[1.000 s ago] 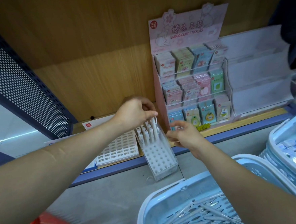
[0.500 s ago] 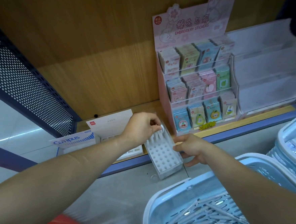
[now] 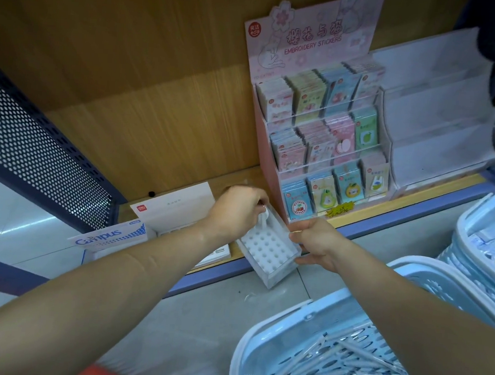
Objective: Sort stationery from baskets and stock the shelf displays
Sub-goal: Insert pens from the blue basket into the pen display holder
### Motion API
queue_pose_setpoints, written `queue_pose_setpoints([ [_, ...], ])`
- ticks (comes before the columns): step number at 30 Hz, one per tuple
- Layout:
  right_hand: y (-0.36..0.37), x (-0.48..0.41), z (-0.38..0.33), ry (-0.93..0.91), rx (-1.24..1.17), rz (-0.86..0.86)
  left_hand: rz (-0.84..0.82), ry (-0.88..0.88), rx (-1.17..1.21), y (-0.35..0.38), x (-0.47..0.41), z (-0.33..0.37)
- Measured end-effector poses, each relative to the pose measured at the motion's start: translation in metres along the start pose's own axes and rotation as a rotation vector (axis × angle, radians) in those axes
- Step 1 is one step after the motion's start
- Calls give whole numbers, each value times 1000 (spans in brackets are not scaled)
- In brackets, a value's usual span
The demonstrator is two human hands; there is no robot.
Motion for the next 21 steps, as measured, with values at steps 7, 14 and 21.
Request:
queue_pose_setpoints([
  [7, -1, 0, -1, -28, 49, 5, 5, -42, -25, 10, -5, -16],
  [14, -18, -7, -16, -255, 290, 226, -6, -130, 133, 7, 3, -10],
  [21, -30, -2, -20, -239, 311, 298, 58, -81, 144, -13, 14, -4],
])
Point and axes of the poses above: each hand's wrist, its own x-axis away from the middle knuckle, its own y-axis out of the palm, z = x × y, the point moved 10 cm from there along -x, towards the middle knuckle, and after that the axes turned 10 degrees about z, right-handed, at the moved point
